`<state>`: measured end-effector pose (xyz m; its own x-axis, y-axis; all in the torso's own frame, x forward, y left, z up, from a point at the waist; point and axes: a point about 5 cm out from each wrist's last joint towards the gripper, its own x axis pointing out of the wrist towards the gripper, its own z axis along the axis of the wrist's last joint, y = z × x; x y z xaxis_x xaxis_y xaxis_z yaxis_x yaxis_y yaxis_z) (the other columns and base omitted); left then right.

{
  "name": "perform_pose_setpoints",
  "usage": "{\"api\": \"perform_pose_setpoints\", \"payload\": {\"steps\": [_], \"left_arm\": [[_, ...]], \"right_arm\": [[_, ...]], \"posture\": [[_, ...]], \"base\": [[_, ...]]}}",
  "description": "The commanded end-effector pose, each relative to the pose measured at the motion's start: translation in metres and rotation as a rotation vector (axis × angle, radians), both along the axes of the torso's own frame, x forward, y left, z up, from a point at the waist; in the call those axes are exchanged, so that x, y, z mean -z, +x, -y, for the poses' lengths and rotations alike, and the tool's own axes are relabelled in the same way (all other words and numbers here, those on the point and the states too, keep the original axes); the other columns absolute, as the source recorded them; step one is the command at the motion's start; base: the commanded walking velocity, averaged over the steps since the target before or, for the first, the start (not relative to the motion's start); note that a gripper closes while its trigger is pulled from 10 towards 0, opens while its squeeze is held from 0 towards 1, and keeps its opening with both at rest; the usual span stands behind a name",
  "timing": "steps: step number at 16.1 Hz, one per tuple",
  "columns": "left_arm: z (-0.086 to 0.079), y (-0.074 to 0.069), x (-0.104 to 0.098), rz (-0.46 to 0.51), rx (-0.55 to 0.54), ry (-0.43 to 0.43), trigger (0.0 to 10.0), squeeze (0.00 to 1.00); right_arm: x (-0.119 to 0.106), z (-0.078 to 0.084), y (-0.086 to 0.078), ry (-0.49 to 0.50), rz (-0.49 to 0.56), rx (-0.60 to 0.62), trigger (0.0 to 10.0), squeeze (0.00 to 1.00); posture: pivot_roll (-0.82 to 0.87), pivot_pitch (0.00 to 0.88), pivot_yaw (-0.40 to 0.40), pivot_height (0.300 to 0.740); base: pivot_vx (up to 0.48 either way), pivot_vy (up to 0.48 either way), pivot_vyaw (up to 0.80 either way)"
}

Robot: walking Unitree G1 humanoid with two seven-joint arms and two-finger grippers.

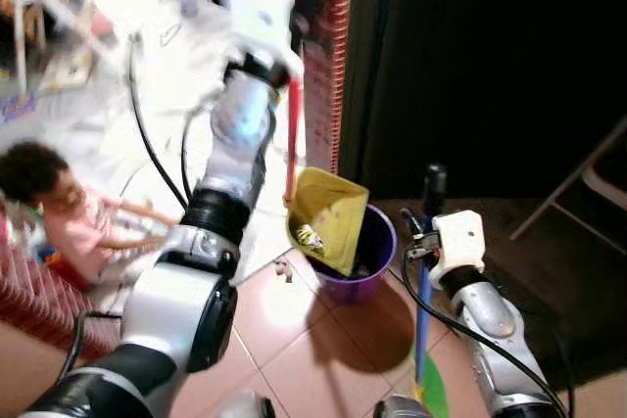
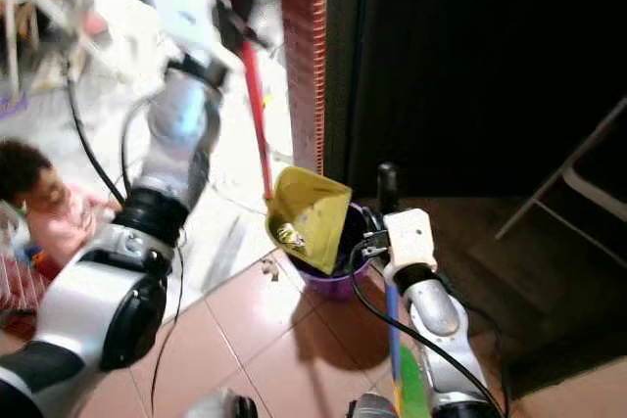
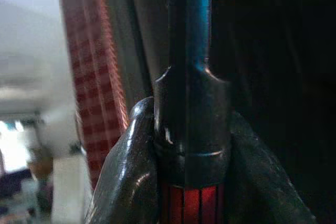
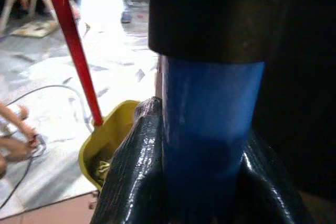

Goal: Sweep floor

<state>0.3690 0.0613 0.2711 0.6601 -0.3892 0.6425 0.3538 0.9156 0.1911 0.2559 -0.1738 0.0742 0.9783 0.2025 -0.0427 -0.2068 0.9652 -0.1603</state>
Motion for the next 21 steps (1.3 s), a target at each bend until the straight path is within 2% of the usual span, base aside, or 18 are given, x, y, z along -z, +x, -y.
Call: {"api": "perform_pose_setpoints", "payload": {"steps": [1, 4, 7, 10, 11, 12, 13, 18, 21], "left_arm": [[-0.008, 0.001, 0.007, -0.005, -0.016, 0.059, 10.0, 0.00], [-0.002, -0.006, 0.005, 0.035, 0.014, 0.064, 10.0, 0.00], [0.003, -0.013, -0.014, 0.139, 0.040, 0.067, 10.0, 0.00], [0.019, -0.035, -0.038, 0.329, 0.151, 0.149, 10.0, 0.00], [0.026, -0.044, -0.037, 0.369, 0.207, 0.195, 10.0, 0.00], [0.036, -0.053, -0.031, 0.363, 0.284, 0.214, 10.0, 0.00], [0.045, -0.066, -0.021, 0.406, 0.346, 0.287, 10.0, 0.00], [0.049, -0.077, -0.007, 0.351, 0.397, 0.275, 10.0, 0.00], [0.051, -0.086, -0.003, 0.373, 0.437, 0.318, 10.0, 0.00]], "right_arm": [[-0.004, 0.002, 0.001, 0.000, 0.022, 0.005, 10.0, 0.00], [-0.003, 0.002, 0.002, 0.003, 0.021, 0.004, 10.0, 0.00], [-0.003, 0.002, 0.002, 0.003, 0.025, 0.006, 10.0, 0.00], [-0.003, 0.002, 0.003, 0.002, 0.027, 0.007, 10.0, 0.00], [-0.003, 0.002, 0.004, 0.001, 0.028, 0.007, 10.0, 0.00], [-0.003, 0.003, 0.005, -0.003, 0.028, 0.003, 10.0, 0.00], [-0.003, 0.003, 0.006, -0.004, 0.028, 0.000, 10.0, 0.00], [-0.004, 0.003, 0.010, -0.009, 0.035, -0.006, 10.0, 0.00], [-0.005, 0.003, 0.012, -0.014, 0.037, -0.012, 10.0, 0.00]], "posture": [[-0.14, 0.000, 0.082, 0.740], [-0.14, 0.000, 0.085, 0.740], [-0.14, 0.000, 0.086, 0.740], [-0.14, 0.000, 0.085, 0.740], [-0.13, 0.000, 0.081, 0.740], [-0.12, 0.000, 0.076, 0.740], [-0.12, 0.000, 0.074, 0.740], [-0.12, 0.000, 0.065, 0.740], [-0.12, 0.000, 0.061, 0.740]], "base": [[0.000, 0.000, 0.00], [0.000, 0.000, 0.00], [0.000, 0.000, 0.00], [0.000, 0.000, 0.00], [0.000, 0.000, 0.00], [0.000, 0.000, 0.00], [0.000, 0.000, 0.00], [0.000, 0.000, 0.00], [0.000, 0.000, 0.00]]}}
